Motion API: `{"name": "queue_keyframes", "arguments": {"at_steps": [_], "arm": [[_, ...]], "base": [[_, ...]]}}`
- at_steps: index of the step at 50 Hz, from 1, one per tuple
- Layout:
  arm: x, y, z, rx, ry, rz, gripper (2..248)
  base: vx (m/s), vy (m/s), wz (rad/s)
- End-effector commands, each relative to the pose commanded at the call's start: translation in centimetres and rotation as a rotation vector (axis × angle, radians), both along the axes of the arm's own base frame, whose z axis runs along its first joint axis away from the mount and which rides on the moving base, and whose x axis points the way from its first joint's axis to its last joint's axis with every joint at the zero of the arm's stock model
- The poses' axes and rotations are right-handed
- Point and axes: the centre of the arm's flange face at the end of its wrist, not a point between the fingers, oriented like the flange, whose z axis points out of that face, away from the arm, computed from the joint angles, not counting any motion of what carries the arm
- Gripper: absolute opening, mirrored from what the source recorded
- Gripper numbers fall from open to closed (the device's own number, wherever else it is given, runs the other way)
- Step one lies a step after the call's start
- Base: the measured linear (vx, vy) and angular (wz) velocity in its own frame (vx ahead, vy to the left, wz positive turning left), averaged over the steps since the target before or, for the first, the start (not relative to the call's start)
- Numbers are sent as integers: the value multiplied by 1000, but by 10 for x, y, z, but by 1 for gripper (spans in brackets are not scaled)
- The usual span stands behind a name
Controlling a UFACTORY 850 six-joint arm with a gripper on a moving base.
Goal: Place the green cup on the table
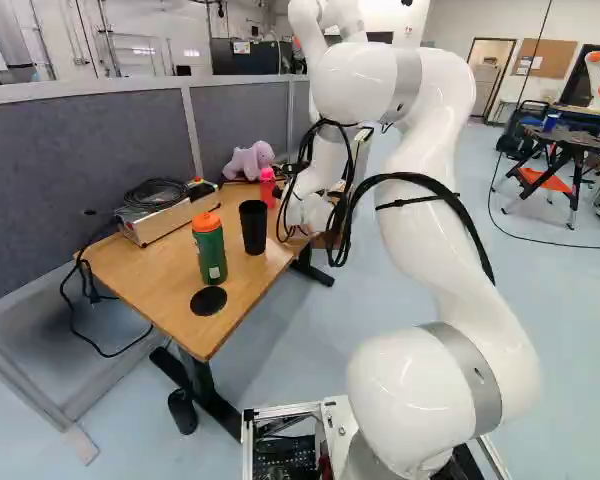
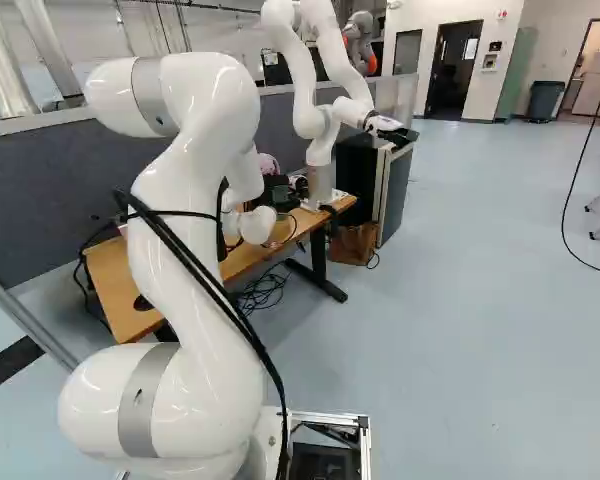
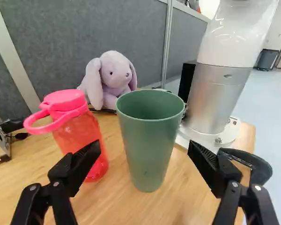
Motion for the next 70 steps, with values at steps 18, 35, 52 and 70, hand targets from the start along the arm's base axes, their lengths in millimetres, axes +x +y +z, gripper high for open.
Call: {"name": "queue_keyframes", "arguments": {"at_steps": [18, 35, 52, 70], "arm": [[-28, 1, 20, 0, -2, 8, 247], [-57, 1, 25, -2, 18, 12, 247], [-86, 0, 29, -4, 38, 17, 247], [-121, -1, 34, -7, 59, 24, 247]], "base": [[0, 0, 0], [0, 0, 0], [0, 0, 0], [0, 0, 0]]}}
